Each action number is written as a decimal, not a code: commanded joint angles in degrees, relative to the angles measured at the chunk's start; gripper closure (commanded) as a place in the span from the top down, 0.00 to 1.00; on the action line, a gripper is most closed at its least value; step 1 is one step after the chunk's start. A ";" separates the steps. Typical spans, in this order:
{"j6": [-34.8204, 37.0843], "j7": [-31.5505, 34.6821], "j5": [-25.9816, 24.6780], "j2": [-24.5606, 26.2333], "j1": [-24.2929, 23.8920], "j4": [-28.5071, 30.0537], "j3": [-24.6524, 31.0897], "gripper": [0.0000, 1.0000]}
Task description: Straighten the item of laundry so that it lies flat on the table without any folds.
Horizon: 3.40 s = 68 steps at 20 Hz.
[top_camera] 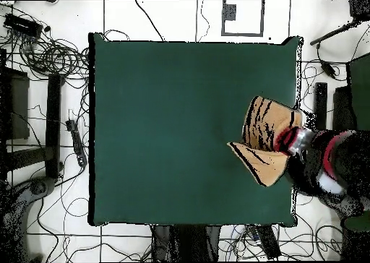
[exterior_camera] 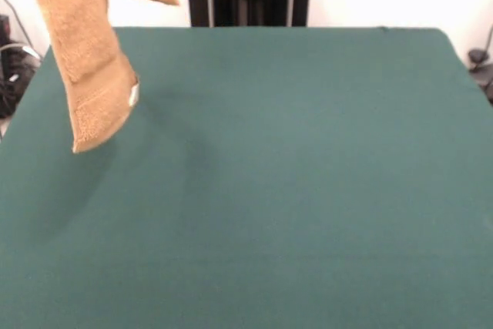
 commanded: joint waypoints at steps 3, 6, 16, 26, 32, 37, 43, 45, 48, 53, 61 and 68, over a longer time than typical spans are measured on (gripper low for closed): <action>12.01 -24.30 -3.57 0.62 -2.35 -5.93 10.33 0.00; 10.89 -23.23 -3.82 0.45 -2.21 -5.44 10.33 0.00; 6.70 -21.34 -3.24 0.62 -1.52 -3.21 9.82 0.00; 5.52 -19.90 -3.59 0.06 -1.14 -2.60 9.34 0.00; 5.48 -20.20 -4.05 0.34 -1.25 -2.94 9.43 0.00; 6.46 -20.61 -5.29 1.23 -1.35 -5.15 9.72 0.00; 6.23 -20.10 -6.11 1.52 -1.18 -5.84 9.83 0.00; 6.25 -20.00 -6.22 1.62 -1.15 -6.12 9.98 0.00; 6.22 -19.95 -6.44 2.23 -1.24 -6.60 10.40 0.00; 6.43 -19.94 -6.56 2.56 -1.48 -7.16 11.09 0.00; 6.75 -20.64 -7.68 3.03 -1.61 -8.40 11.03 0.00; 3.08 -20.65 -9.70 4.92 -1.49 -7.96 10.87 0.00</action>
